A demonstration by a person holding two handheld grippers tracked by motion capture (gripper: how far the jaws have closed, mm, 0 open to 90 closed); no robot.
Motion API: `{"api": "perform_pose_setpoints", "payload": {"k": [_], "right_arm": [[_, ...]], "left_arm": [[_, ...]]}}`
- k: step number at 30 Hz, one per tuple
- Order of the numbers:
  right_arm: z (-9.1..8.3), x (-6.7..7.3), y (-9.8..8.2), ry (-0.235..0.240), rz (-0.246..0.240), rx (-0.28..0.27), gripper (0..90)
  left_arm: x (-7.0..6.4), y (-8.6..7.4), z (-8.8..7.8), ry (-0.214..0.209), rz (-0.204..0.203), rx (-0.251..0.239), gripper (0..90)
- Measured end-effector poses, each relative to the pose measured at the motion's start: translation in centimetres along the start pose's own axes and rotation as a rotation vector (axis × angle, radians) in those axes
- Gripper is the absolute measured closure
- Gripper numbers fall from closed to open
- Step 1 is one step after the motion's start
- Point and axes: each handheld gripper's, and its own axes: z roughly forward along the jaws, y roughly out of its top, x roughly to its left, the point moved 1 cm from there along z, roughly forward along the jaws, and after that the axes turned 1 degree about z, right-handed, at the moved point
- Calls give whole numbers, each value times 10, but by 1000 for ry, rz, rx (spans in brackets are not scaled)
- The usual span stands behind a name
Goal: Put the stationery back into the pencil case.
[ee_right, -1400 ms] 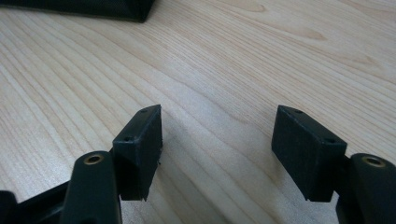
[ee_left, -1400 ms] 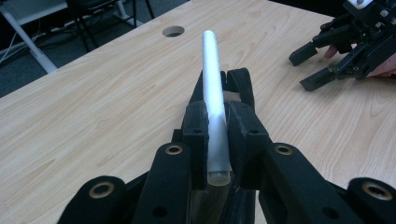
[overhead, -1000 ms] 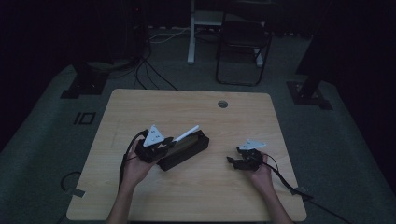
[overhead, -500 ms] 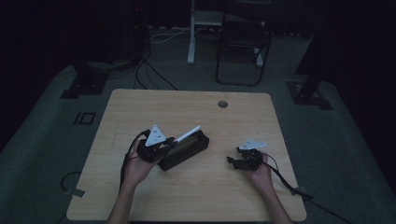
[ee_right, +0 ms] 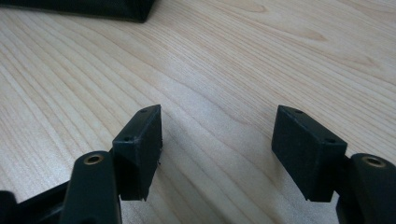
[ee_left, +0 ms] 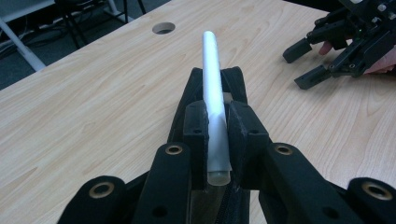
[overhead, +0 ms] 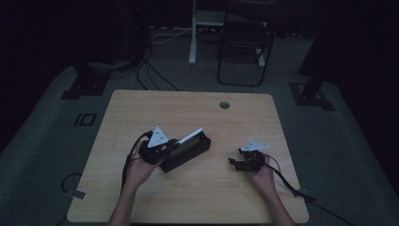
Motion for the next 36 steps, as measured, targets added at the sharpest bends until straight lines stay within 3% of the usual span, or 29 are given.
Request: {"api": "perform_pose_setpoints", "payload": {"k": [36], "right_arm": [[0, 0, 0, 0, 1, -1, 335]], "left_arm": [[1, -12, 10, -9, -14, 36, 786]]}}
